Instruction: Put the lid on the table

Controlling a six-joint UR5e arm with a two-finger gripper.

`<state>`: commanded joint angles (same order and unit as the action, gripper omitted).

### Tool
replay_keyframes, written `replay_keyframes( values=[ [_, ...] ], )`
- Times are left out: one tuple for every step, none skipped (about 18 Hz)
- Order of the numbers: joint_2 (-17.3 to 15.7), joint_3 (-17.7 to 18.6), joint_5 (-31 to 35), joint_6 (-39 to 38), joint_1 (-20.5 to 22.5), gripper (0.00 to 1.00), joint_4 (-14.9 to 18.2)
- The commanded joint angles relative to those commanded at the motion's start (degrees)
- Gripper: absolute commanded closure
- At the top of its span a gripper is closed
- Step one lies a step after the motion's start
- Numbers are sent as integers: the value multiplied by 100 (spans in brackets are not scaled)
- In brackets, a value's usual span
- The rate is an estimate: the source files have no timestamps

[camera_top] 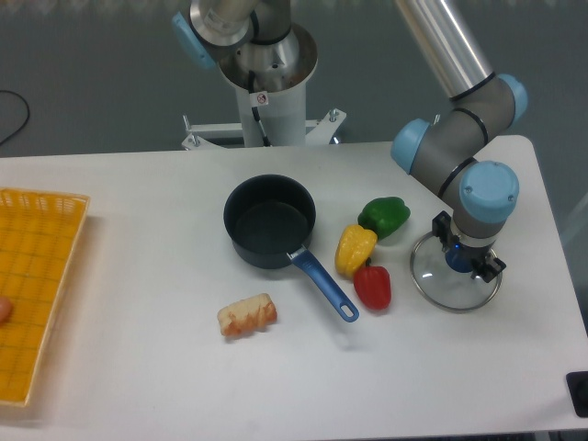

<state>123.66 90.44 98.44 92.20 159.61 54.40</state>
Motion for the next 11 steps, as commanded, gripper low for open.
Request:
replay_keyframes(
  values=[
    [0,0,0,0,0,1,0],
    [-9,0,0,0,0,0,0],
    [-9,0,0,0,0,0,0],
    [-9,0,0,0,0,0,0],
    [-17,0,0,-9,0,0,9],
    [-44,0,0,-26,0,0,9],
    [-70,-9,0,-61,0,0,17],
    [-88,-17,0,-96,-9,0,18],
    [-114,-18,0,-132,-44,0,18],
    [-158,-35,9,-141,-105,0,26],
    [-202,-53,17,-149,-132,0,26]
  ],
)
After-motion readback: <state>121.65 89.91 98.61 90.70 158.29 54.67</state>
